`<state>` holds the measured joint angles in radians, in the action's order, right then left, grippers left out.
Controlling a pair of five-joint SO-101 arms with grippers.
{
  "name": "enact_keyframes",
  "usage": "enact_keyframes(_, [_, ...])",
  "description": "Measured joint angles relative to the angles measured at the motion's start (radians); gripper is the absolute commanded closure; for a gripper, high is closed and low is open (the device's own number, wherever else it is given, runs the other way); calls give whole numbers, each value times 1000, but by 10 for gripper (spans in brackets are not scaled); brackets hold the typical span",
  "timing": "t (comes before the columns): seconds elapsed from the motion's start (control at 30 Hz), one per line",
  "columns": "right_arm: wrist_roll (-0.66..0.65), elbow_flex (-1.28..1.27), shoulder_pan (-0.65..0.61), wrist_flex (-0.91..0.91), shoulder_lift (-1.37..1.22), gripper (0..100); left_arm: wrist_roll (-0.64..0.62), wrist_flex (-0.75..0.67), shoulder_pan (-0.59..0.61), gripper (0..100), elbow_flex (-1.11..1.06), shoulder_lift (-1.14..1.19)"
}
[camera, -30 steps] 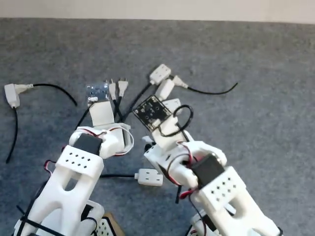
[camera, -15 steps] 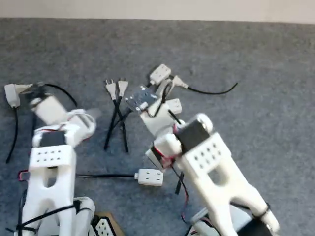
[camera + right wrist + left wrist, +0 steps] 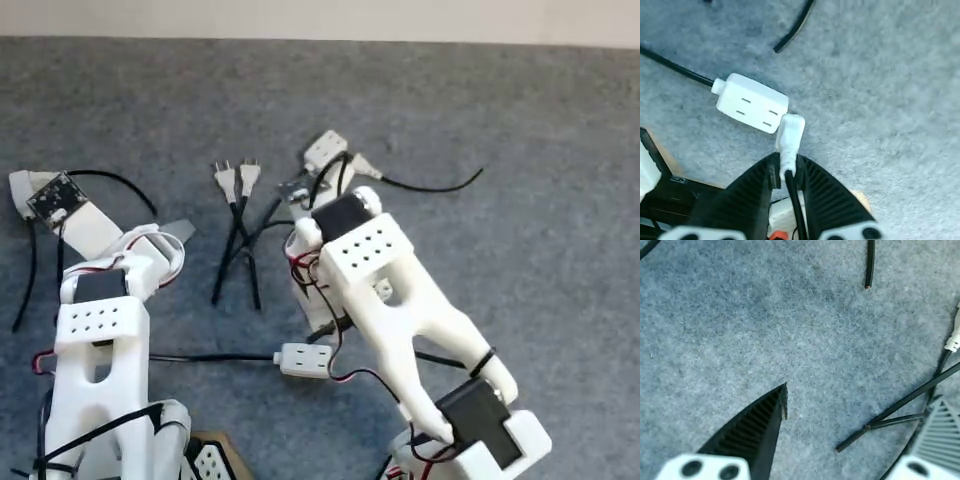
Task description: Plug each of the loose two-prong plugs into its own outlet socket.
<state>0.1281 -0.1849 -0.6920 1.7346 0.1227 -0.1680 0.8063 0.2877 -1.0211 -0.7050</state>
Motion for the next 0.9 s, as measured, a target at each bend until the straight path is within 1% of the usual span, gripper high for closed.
enact_keyframes(0.13, [26,-40,-20,-14,0,994,0,0,0,585,0,0])
enact_keyframes(0.23, [38,-143,-61,-95,0,994,0,-18,0,585,0,2])
enact_keyframes(0.37, [51,-204,-69,-166,6,994,0,-21,0,585,-2,2])
enact_keyframes(0.53, [51,-210,-69,-178,28,994,0,-48,0,585,-15,2])
enact_keyframes(0.67, [51,-216,-69,-184,110,994,0,-49,0,585,-15,3])
enact_keyframes(0.77, [51,-216,-69,-155,173,994,0,-51,0,585,-15,3])
enact_keyframes(0.9, [51,-218,-69,-150,181,994,0,-51,0,585,-15,3])
